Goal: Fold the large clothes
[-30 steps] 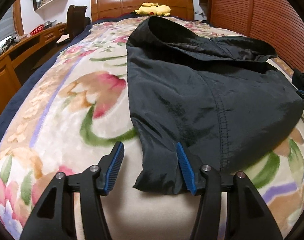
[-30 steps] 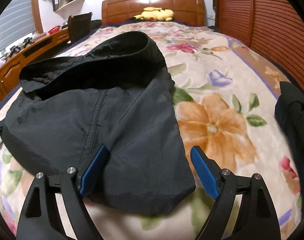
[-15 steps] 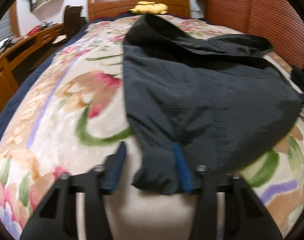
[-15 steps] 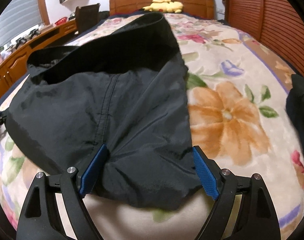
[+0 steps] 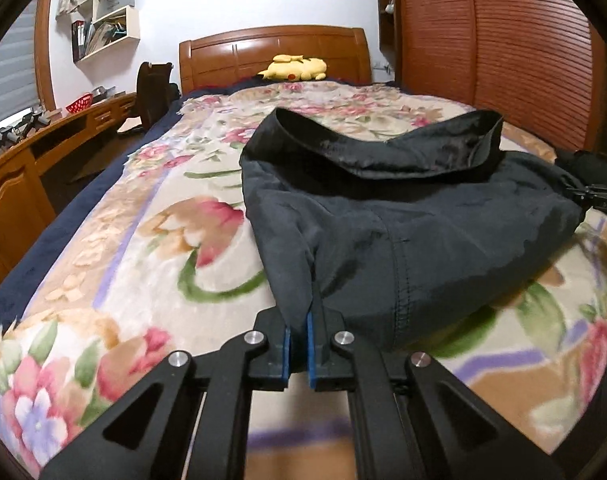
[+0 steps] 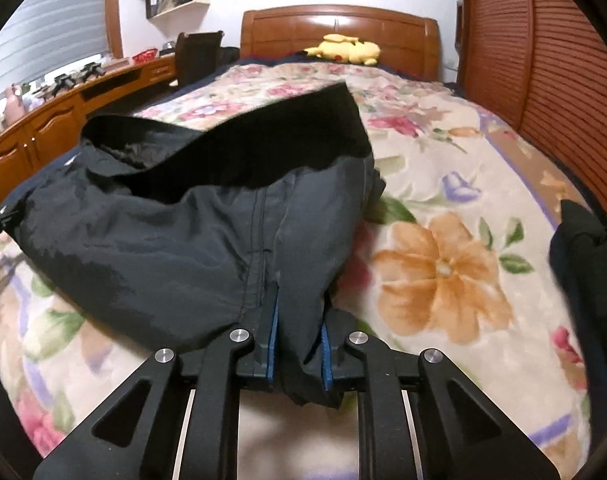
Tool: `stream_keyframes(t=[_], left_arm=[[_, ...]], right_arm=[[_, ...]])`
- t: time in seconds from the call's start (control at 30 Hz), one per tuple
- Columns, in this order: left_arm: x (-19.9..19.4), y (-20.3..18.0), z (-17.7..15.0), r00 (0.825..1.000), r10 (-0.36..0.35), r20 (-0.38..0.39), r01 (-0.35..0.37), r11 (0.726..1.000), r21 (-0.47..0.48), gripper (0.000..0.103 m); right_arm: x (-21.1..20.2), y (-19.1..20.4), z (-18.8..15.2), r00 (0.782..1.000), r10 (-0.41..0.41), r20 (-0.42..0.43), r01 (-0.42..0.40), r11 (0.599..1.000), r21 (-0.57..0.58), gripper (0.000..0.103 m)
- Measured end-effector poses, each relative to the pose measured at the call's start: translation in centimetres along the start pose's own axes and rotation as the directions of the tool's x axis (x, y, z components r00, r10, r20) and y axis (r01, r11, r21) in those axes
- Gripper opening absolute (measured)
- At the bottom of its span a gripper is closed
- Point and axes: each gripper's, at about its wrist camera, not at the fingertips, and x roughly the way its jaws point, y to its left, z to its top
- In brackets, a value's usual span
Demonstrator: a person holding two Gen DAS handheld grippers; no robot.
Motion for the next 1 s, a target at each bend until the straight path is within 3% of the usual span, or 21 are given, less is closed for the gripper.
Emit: stream_keyframes(t=[0.4,0.67,0.77,0.9,1.0], left_arm=[[-7.5,-0.4,-3.0,0.998,-0.052,0.043,0.053,0.998,-0.021,0.002],[-8.3,-1.0,-3.5,0.999,-0.044,-0.003,0.044,0.999,-0.022,0.009],[-9.0,-1.3,-3.3,0.999,-0.042,0.017,0.043,0.999,-0.017,0.018],[-10.1,-1.9,-2.5,0.997,-0.054,0.061,0.056,0.998,-0.021,0.036],[-10.3,-2.6,-1.6,0.993,-0.069,0.091,0.071,0.997,-0.023,0.039]], right_arm=[[-7.9,2.3,-3.8,0.999,0.041,0.007,-0.040,0.997,-0.066,0.010],[-8.6,3.2,-5.0,1.000,-0.014,-0.024,0.012,0.997,-0.077,0.015],[-9.3,3.0,-4.5,0.998,-0.059,0.000,0.059,0.996,-0.065,0.024],[-10.8,3.2,-3.7,0.996,-0.078,0.044,0.081,0.994,-0.077,0.048],[-11.5,3.8,-2.4,0.993,-0.081,0.083,0.089,0.992,-0.088,0.056]])
